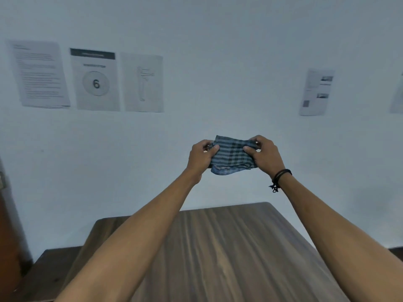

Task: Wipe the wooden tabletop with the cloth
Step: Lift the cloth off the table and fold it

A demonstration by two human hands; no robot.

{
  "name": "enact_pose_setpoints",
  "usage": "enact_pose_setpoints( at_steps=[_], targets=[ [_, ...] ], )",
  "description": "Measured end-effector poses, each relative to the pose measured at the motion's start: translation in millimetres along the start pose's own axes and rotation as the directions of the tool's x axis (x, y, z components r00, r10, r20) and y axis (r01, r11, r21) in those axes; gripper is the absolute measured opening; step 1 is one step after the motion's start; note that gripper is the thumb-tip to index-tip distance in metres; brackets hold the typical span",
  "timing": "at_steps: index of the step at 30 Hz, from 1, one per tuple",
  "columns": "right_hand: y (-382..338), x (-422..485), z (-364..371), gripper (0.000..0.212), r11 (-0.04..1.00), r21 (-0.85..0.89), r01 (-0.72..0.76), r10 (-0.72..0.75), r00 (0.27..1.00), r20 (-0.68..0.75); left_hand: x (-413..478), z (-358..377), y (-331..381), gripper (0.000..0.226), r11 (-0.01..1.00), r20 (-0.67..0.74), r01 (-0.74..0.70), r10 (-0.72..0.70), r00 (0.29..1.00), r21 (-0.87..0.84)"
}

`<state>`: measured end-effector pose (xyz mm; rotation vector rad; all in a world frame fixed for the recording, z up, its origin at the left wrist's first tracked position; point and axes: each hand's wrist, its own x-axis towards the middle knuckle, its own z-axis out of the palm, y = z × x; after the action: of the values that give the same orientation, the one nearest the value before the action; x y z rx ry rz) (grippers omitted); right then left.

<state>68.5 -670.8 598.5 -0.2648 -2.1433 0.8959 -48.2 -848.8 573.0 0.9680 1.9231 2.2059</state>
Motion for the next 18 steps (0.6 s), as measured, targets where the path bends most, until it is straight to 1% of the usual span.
enact_pose_setpoints(
  at_steps=[3,4,6,8,11,15,18],
  targets=[
    [38,0,-46,0.015,0.999,0.007,-0.043,0.044,0.997,-0.057,13,64,-10,0.016,0.993,0.040,-0.065,0.061,0.997,0.102],
    [52,0,-65,0.016,0.998,0.010,-0.061,0.061,0.995,-0.084,18,91,-12,0.016,0.991,0.065,-0.073,0.066,0.996,0.111],
    [70,1,-87,0.019,0.995,0.049,-0.086,0.092,0.989,-0.116,25,119,-15,0.020,0.991,0.083,-0.068,0.059,0.995,0.117],
    [92,4,-115,0.023,0.988,0.084,-0.129,0.140,0.980,-0.142,36,154,-20,0.025,0.994,0.115,-0.060,0.048,0.992,0.096],
    [128,13,-154,0.026,0.969,0.151,-0.194,0.216,0.965,-0.146,50,204,-26,0.027,1.000,0.163,-0.008,0.006,0.987,0.012],
    [170,28,-193,0.020,0.940,0.224,-0.259,0.293,0.946,-0.136,69,260,-37,0.029,0.997,0.198,0.039,-0.026,0.980,-0.062],
    [204,45,-218,0.022,0.927,0.231,-0.296,0.334,0.931,-0.148,89,298,-51,0.030,0.995,0.226,0.059,-0.038,0.973,-0.084]
  ],
)
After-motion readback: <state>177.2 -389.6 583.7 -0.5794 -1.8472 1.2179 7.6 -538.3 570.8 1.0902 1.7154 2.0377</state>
